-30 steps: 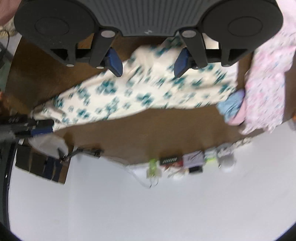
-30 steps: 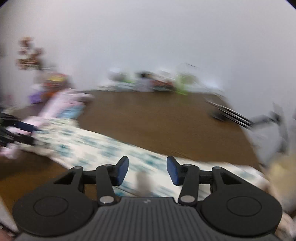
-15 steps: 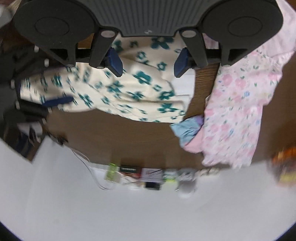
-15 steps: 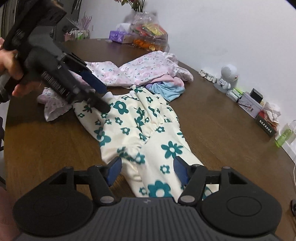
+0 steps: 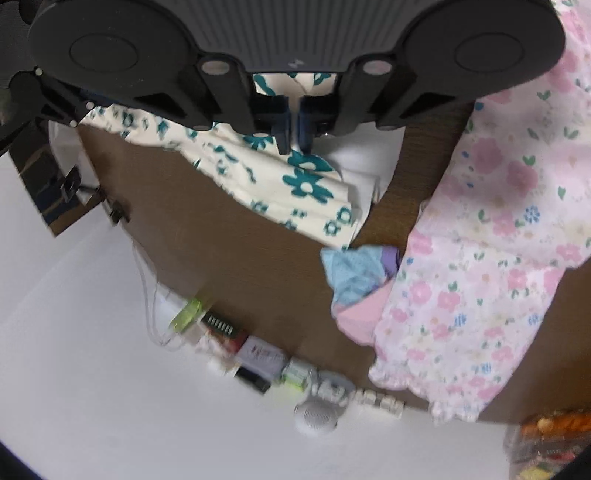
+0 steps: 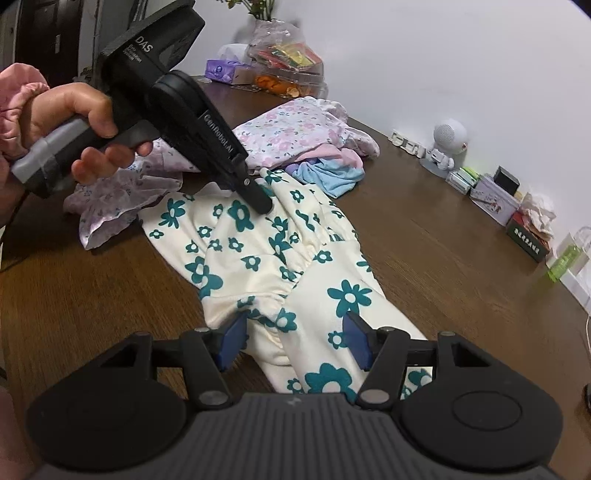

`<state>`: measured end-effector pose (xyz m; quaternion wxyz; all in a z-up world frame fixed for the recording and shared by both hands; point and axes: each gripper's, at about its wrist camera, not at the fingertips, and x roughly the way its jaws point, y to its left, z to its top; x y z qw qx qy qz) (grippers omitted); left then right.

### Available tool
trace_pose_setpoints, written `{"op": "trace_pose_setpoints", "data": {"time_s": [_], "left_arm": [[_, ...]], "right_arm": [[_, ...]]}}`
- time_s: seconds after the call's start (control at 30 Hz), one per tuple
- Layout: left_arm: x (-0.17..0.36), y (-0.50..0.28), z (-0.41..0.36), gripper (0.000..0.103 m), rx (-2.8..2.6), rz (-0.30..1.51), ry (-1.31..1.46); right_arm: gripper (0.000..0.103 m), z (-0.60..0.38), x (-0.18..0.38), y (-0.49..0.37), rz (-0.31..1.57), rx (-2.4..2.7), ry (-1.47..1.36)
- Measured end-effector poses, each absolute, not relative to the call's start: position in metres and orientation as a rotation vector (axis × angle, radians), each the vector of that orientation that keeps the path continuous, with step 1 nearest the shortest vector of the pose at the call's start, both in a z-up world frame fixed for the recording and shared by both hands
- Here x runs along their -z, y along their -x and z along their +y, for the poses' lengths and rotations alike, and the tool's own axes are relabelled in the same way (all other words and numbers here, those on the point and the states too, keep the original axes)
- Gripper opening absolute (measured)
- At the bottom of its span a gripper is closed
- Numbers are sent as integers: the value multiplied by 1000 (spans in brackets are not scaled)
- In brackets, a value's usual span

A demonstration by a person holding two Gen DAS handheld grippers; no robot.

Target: Fold clothes

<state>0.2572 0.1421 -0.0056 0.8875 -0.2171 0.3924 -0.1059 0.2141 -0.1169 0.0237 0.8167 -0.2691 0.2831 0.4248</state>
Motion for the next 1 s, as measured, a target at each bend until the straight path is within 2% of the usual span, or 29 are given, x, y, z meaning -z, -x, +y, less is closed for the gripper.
{"op": "trace_pose_setpoints", "data": {"time_s": [0.3, 0.53, 0.67, 0.8, 0.87, 0.9, 0.93, 1.0], "left_arm": [[-43, -241, 128, 3, 299, 654, 387], [-40, -236, 133, 1, 263, 628, 415], [-57, -230, 134, 0, 306, 531, 452], [-76, -228, 123, 1, 305, 521, 376], [-71, -231, 122, 7, 260, 576, 345], [-63, -233, 125, 19, 238, 618, 348], [-54, -237, 128, 37, 218, 665, 359], [-36, -243, 136, 46, 177, 759, 381]], "right_arm": [[63, -88, -26, -227, 613, -919, 697], [63, -87, -22, -231, 634, -901, 663], [65, -86, -22, -233, 636, -881, 645], [64, -86, -17, -236, 657, -858, 617], [64, -89, -17, -235, 653, -854, 599], [65, -91, -18, -234, 650, -853, 590], [65, -92, -18, -233, 648, -852, 581], [65, -95, -20, -232, 644, -852, 567]]}}
